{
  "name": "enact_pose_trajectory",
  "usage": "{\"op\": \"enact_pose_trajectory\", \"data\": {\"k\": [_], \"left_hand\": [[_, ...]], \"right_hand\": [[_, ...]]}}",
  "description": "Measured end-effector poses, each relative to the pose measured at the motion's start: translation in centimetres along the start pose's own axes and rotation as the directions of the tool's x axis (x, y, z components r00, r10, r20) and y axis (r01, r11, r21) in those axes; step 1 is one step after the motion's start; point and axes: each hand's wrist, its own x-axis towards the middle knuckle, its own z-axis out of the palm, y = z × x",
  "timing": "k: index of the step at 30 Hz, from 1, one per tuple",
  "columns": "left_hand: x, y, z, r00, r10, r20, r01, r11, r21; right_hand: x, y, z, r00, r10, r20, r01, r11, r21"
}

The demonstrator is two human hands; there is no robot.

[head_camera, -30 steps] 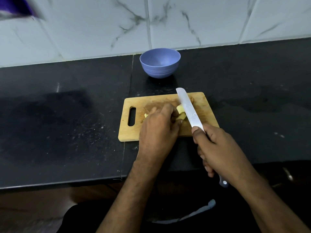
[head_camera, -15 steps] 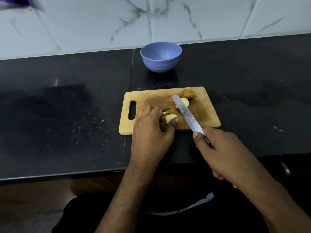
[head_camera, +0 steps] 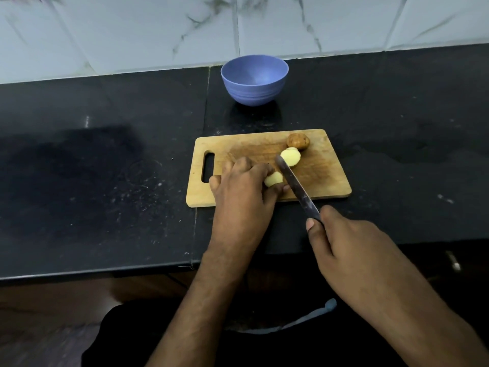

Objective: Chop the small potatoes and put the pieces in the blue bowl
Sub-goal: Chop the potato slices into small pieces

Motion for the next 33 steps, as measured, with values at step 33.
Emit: {"op": "enact_pose_trajectory", "data": {"k": [33], "left_hand": [[-1.1, -0.7, -0.8, 0.993, -0.108, 0.039, 0.113, 0.981, -0.158]], "right_hand": [[-0.3, 0.4, -0.3, 0.998, -0.055, 0.014, 0.056, 0.997, -0.06]]}}
